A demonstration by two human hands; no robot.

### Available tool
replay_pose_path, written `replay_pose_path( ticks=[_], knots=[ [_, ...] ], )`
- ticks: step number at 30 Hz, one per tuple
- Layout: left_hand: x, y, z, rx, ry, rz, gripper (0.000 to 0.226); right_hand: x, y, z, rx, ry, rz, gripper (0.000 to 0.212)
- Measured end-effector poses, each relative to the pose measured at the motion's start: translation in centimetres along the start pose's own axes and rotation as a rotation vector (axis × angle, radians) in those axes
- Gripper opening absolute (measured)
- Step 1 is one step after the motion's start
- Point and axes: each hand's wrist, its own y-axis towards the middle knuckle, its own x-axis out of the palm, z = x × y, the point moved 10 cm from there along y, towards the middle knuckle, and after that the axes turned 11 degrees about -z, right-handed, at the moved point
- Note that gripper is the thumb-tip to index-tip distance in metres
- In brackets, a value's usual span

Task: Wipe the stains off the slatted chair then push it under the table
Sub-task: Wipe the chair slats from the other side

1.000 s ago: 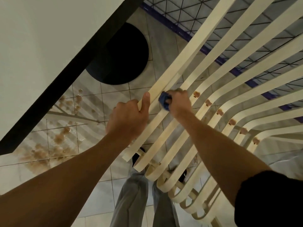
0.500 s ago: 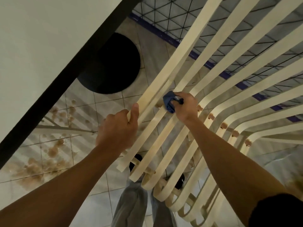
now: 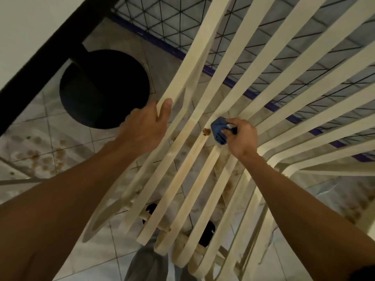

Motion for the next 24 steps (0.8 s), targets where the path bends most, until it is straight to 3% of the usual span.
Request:
replay_pose_path(
  ticks=[4, 12, 17, 21, 24],
  knots=[
    [-0.6, -0.6, 0.7, -0.006, 0.124, 0.091, 0.060, 0.9, 0.7, -2.3, -0.066, -0.131, -0.003, 0.032],
    [-0.8, -0.6, 1.2, 0.001, 0.172, 0.082, 0.054, 4.0, 2.2, -4.0, -0.039, -0.485, -0.108, 0.044],
    [-0.8, -0.7, 1.6, 0.017, 0.155, 0.070, 0.041, 5.9, 2.1, -6.6, -0.092, -0.588, -0.160, 0.027],
    [-0.8, -0.6, 1.4, 0.005, 0.158, 0.075, 0.057, 8.6, 1.6, -9.2, -0.185, -0.631, -0.180, 0.023],
    [-0.6, -0.2, 0.7, 0.000, 0.185, 0.084, 0.068, 8.3, 1.4, -8.2, -0.148, -0.567, -0.198, 0.028]
  ],
)
